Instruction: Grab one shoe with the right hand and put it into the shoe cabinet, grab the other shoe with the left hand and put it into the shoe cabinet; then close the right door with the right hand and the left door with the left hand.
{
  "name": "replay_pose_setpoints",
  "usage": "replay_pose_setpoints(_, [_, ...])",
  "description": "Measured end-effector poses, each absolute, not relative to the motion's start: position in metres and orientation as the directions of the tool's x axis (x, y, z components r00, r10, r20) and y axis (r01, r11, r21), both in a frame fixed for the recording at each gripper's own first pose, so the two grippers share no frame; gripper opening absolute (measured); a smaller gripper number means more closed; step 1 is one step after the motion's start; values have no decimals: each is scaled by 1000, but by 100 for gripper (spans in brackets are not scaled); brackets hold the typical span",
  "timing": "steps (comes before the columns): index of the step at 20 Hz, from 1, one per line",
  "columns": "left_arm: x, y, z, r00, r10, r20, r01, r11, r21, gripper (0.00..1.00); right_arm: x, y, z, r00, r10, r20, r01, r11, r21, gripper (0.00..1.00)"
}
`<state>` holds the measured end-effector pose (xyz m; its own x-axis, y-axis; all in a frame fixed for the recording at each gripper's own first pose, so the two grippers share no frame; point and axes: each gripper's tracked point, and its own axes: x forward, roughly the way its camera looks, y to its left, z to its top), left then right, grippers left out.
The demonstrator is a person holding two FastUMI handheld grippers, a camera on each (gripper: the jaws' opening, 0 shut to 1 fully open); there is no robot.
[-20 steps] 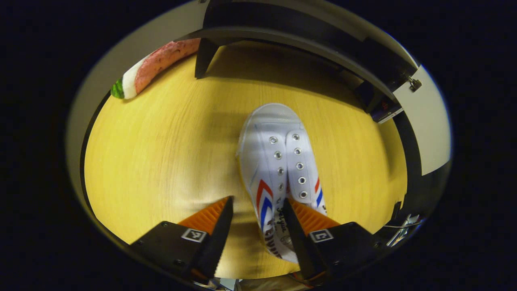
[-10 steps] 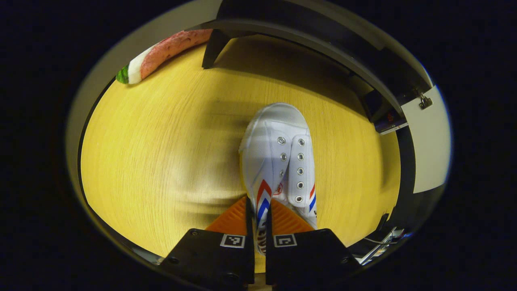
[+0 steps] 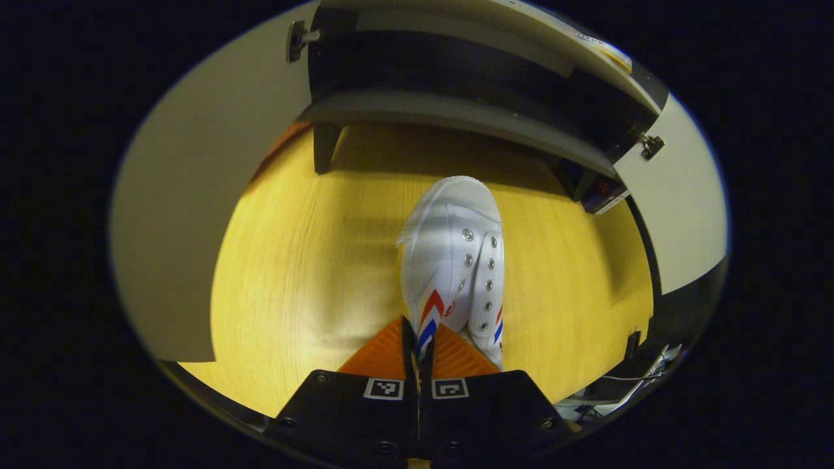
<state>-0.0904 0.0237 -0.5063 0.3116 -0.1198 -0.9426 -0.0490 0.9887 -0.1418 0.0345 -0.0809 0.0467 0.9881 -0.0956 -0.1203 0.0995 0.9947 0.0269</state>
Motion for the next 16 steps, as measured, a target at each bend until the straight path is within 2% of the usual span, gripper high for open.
replay_pose_setpoints(4, [-64, 26, -438, 443, -147, -884, 2, 987, -163, 2, 30, -89, 43, 987, -104, -123, 108, 994, 23, 60])
replay_pose_setpoints(6, [-50, 25, -405, 492, -163, -855, 22, 984, -174, 1, 29, -93, 40, 986, -114, -123, 116, 993, 10, 68])
replay_pose_setpoints(10, [-32, 42, -337, 600, -218, -770, 73, 973, -219, 1, 26, -94, 39, 986, -115, -118, 117, 993, 8, 68])
replay_pose_setpoints(16, [-39, 56, -320, 697, -248, -673, 121, 965, -231, 1, 15, -108, 40, 988, -125, -95, 126, 992, 5, 68])
